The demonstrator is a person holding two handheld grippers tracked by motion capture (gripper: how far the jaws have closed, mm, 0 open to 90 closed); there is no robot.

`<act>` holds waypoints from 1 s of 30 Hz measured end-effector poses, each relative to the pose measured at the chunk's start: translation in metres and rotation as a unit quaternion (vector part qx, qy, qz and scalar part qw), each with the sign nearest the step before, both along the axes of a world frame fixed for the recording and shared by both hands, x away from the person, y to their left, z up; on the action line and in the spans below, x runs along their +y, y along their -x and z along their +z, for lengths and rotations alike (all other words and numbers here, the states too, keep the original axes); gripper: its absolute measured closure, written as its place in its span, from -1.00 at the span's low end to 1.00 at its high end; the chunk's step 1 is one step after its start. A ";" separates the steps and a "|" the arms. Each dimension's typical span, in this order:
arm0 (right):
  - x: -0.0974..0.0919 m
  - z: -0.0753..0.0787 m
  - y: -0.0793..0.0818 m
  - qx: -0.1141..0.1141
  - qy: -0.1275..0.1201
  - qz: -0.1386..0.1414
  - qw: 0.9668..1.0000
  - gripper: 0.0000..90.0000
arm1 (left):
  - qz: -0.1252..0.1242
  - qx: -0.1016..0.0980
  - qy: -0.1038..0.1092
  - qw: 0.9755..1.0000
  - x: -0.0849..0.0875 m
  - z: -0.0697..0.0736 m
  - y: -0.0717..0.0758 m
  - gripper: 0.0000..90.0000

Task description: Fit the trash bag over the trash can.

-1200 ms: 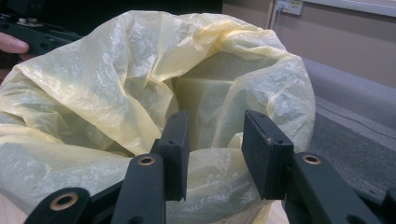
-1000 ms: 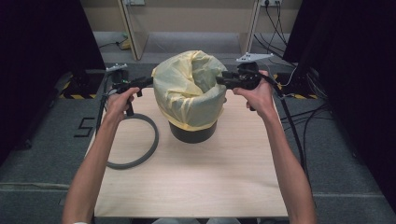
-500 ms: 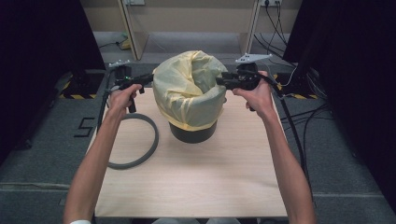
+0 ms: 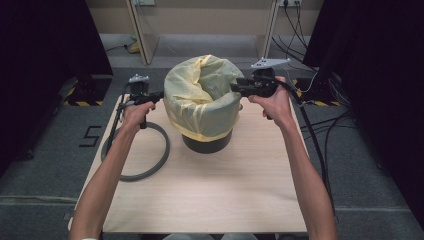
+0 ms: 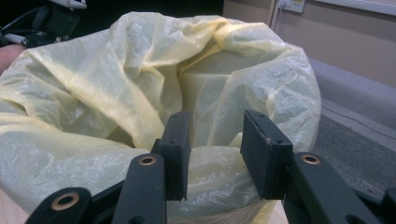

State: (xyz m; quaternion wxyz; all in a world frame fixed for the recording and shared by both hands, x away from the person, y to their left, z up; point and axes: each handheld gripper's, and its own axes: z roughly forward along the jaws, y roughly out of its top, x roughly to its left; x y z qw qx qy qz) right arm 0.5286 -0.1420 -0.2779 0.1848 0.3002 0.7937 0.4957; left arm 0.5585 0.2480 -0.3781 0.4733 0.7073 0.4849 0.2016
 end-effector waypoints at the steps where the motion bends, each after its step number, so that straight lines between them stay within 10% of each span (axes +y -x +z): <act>1: 0.001 -0.001 0.000 -0.002 0.004 -0.001 1.000 0.39 | -0.002 0.003 -0.011 1.000 -0.001 -0.006 0.001 1.00; 11: 0.001 -0.002 0.000 -0.002 0.008 0.000 1.000 0.39 | -0.015 0.020 -0.049 0.998 -0.013 -0.053 0.010 0.99; 21: -0.005 0.007 -0.005 -0.014 0.000 -0.029 0.999 0.26 | 0.003 -0.007 -0.022 1.000 0.004 -0.032 0.019 0.73; 30: 0.002 0.022 -0.020 0.001 -0.016 -0.041 0.999 0.05 | -0.019 -0.051 -0.019 0.998 0.002 -0.014 0.064 0.41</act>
